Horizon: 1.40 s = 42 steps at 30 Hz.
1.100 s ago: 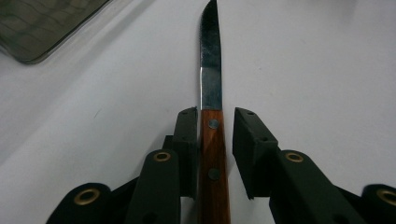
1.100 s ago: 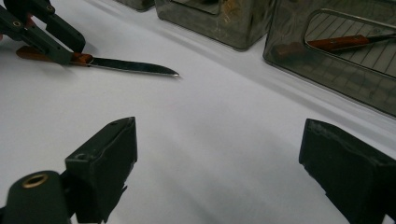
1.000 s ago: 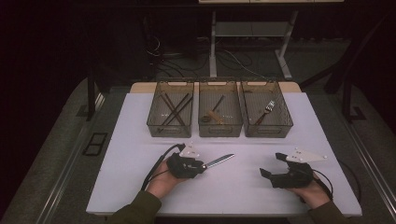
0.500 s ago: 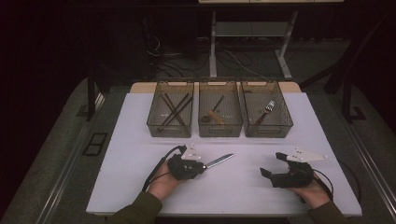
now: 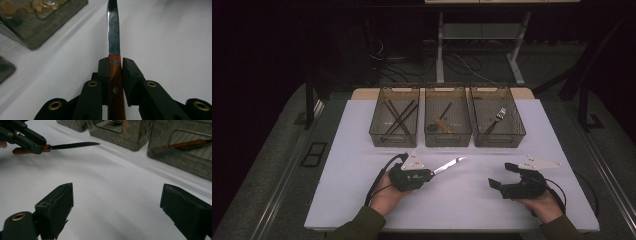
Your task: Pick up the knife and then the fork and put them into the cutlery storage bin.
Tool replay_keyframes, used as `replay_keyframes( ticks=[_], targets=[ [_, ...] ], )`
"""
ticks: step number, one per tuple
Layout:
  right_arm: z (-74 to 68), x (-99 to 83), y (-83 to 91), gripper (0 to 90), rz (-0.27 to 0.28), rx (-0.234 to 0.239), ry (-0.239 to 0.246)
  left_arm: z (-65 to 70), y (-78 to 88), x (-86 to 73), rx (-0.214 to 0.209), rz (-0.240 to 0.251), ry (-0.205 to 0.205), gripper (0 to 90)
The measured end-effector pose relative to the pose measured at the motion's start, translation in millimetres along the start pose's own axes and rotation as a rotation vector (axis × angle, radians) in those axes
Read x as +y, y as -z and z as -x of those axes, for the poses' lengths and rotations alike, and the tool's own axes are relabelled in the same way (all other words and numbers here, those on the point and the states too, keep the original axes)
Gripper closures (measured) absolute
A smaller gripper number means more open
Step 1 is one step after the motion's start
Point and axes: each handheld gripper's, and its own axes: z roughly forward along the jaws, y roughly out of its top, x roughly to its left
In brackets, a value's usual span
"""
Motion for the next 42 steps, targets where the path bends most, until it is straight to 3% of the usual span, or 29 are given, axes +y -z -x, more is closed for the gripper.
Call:
replay_keyframes(
  ticks=[8,14,17,27,42],
  targets=[
    [-9.3,12.2,-2.8,15.0,0.010,0.081,0.007,7.5,6.5,9.5,-0.004,0.077,0.015,76.9],
    [-16.5,20.8,-12.1,16.9,0.014,0.103,0.001,11.0,3.8,17.2,-0.015,0.099,0.012,76.8],
    [-19.3,24.2,-17.3,24.1,0.013,0.115,0.011,12.6,1.4,20.7,-0.013,0.108,0.010,76.8],
    [-21.8,33.7,-31.8,34.7,0.028,0.193,-0.034,21.1,-8.6,35.4,-0.028,0.144,-0.003,76.8],
    [-29.1,42.0,-50.1,46.7,0.061,0.299,-0.111,26.9,-11.0,35.8,-0.023,0.163,-0.014,76.8]
  ],
)
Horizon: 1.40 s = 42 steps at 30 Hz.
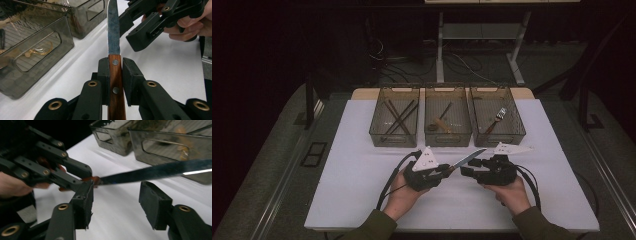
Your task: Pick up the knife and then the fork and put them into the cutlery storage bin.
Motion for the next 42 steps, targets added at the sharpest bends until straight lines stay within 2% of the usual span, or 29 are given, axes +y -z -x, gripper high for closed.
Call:
replay_keyframes(
  ticks=[8,13,20,21,22,26,29,32,36,42],
  targets=[
    [-2.7,6.0,-3.6,55.9,0.032,0.031,-0.011,0.0,-0.8,-0.8,-0.001,-0.004,-0.004,76.8],
    [-6.4,8.9,-7.6,62.4,0.044,0.055,-0.014,0.3,-1.8,-0.7,-0.002,-0.014,-0.020,76.8],
    [-9.3,11.5,-12.4,69.3,0.056,0.072,-0.010,0.4,-1.0,-0.5,0.007,0.007,-0.005,76.9],
    [-9.8,11.3,-13.4,70.3,0.055,0.075,-0.011,0.0,-0.4,-0.4,0.009,0.002,-0.016,76.9],
    [-10.5,11.2,-14.5,71.8,0.055,0.079,-0.010,0.8,-0.7,-0.4,0.011,0.014,-0.006,77.0],
    [-12.2,12.2,-15.2,79.4,0.069,0.088,-0.006,0.6,0.3,0.2,0.008,0.018,-0.012,77.0],
    [-12.9,13.2,-15.1,81.7,0.071,0.101,-0.002,1.1,-0.4,0.0,0.008,0.023,-0.014,77.0],
    [-15.3,14.6,-14.8,84.5,0.071,0.108,0.006,1.3,-0.3,0.3,0.007,0.022,-0.018,76.9],
    [-19.3,16.3,-15.6,88.8,0.068,0.103,0.041,1.2,-1.3,-0.7,0.003,0.028,-0.016,76.6],
    [-22.0,17.4,-14.2,89.3,0.072,0.094,0.069,-0.2,-1.5,-2.7,-0.006,0.029,-0.018,73.1]
  ],
)
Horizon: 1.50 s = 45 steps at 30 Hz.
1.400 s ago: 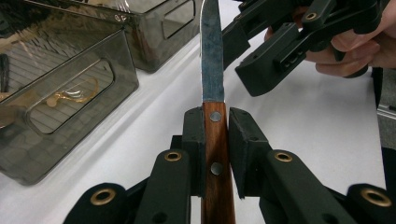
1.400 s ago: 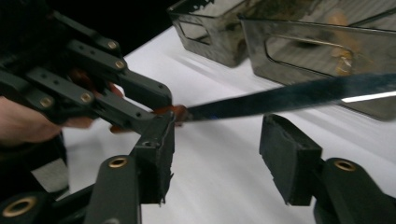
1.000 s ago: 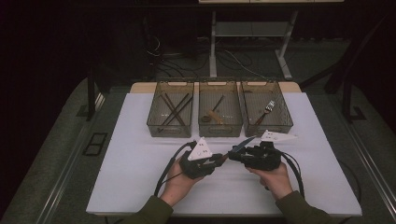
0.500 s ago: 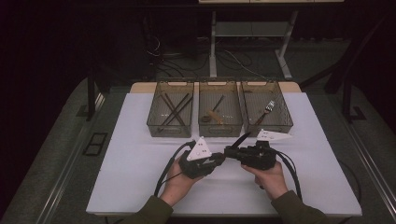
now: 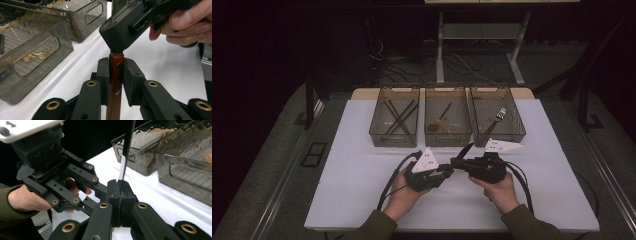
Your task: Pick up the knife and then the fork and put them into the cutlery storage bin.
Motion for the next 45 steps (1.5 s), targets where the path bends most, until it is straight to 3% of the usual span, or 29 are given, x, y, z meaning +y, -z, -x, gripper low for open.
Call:
replay_keyframes(
  ticks=[3,9,12,18,19,30,34,42,45],
  targets=[
    [0.3,2.7,4.4,89.2,0.009,-0.017,0.016,-2.5,0.7,-2.2,0.002,-0.002,0.003,65.2],
    [6.9,5.8,14.0,89.2,0.010,-0.057,0.032,-10.7,9.1,-10.9,-0.005,0.012,0.051,54.5],
    [10.0,6.7,18.2,89.2,0.003,-0.081,0.046,-13.9,14.7,-16.1,-0.009,-0.003,0.048,48.0],
    [14.8,9.2,27.1,89.2,-0.011,-0.119,0.065,-21.8,34.8,-32.8,-0.037,-0.029,0.056,36.9],
    [15.7,9.7,28.5,89.2,-0.011,-0.128,0.069,-23.2,38.2,-35.3,-0.042,-0.024,0.073,35.0],
    [26.2,15.4,43.4,89.2,-0.052,-0.181,0.078,-31.8,69.6,-68.4,-0.015,-0.029,0.123,15.4],
    [29.3,17.5,49.2,89.2,-0.064,-0.195,0.085,-36.0,75.7,-75.3,0.007,-0.027,0.139,13.2],
    [39.5,25.0,69.4,89.2,-0.087,-0.236,0.096,-39.0,82.4,-82.8,0.029,-0.038,0.129,0.7],
    [44.9,31.6,79.4,89.2,-0.092,-0.258,0.102,-39.1,81.9,-83.2,0.030,-0.041,0.127,0.0]
  ],
)
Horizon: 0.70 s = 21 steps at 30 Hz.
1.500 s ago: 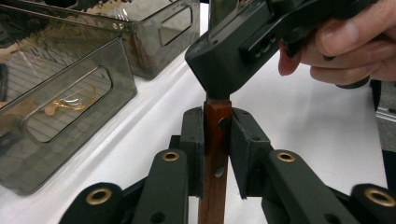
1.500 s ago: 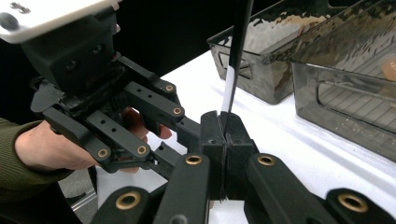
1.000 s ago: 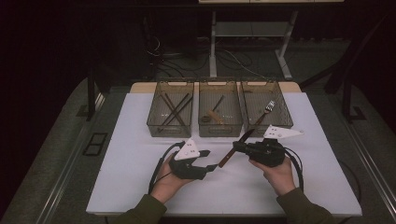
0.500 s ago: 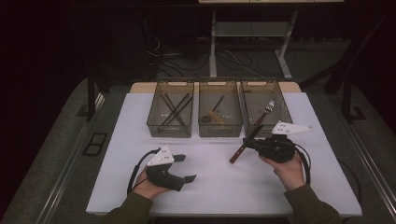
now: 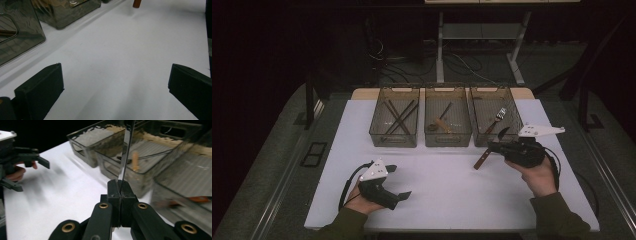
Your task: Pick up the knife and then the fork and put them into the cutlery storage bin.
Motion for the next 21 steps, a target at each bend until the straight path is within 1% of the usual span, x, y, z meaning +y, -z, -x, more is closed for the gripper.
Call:
replay_keyframes(
  ticks=[3,4,5,7,11,13,18,21],
  targets=[
    [8.2,5.4,10.5,89.2,0.004,-0.013,-0.011,0.0,-0.7,-0.3,-0.001,-0.003,0.008,0.0],
    [11.0,7.3,14.2,89.2,0.006,-0.020,-0.007,0.1,-0.9,-0.5,-0.003,-0.003,0.011,0.0],
    [12.9,9.5,17.8,89.2,0.017,-0.029,-0.012,-0.6,-0.4,-0.3,-0.002,-0.004,-0.010,0.0],
    [17.4,14.2,24.6,89.2,0.034,-0.037,-0.014,-0.1,0.5,-0.2,0.005,0.000,-0.011,0.0],
    [24.5,25.6,35.8,89.2,0.053,-0.058,-0.011,-1.4,2.1,-0.3,0.017,0.007,0.000,0.0],
    [28.2,32.4,40.9,89.2,0.065,-0.070,-0.011,-1.7,2.4,-0.3,0.028,0.019,0.005,0.0],
    [38.4,51.7,50.3,89.2,0.077,-0.108,-0.007,-2.0,2.7,-0.2,0.033,0.020,0.005,0.0],
    [47.1,60.5,52.6,89.2,0.083,-0.135,-0.011,-1.2,2.9,0.2,0.033,0.008,0.000,0.0]
  ],
)
